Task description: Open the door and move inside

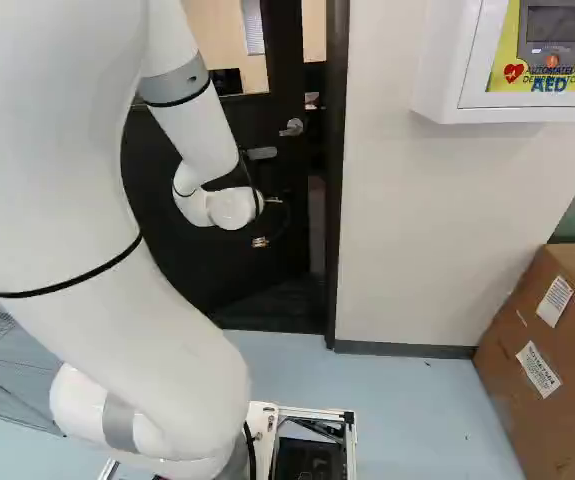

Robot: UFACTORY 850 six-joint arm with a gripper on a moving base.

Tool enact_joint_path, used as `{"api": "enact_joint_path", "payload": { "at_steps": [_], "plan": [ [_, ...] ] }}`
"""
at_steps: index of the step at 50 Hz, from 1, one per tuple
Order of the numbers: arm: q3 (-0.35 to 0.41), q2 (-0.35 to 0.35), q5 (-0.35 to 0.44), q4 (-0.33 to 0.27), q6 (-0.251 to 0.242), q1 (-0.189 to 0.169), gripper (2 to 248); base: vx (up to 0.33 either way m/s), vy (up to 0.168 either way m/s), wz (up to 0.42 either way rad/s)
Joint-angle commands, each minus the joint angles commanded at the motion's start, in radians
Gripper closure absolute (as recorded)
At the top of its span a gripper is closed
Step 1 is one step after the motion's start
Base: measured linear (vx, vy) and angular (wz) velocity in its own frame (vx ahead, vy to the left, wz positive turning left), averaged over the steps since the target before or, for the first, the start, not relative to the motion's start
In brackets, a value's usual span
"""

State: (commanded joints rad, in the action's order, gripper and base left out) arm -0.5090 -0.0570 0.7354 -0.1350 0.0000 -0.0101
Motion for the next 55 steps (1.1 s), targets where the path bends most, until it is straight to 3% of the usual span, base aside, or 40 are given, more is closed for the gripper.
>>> {"api": "enact_joint_path", "payload": {
  "at_steps": [55],
  "plan": [
    [0.000, 0.000, 0.000, 0.000, 0.000, 0.000, 3, 0.006, 0.010, 0.005]
  ]
}}
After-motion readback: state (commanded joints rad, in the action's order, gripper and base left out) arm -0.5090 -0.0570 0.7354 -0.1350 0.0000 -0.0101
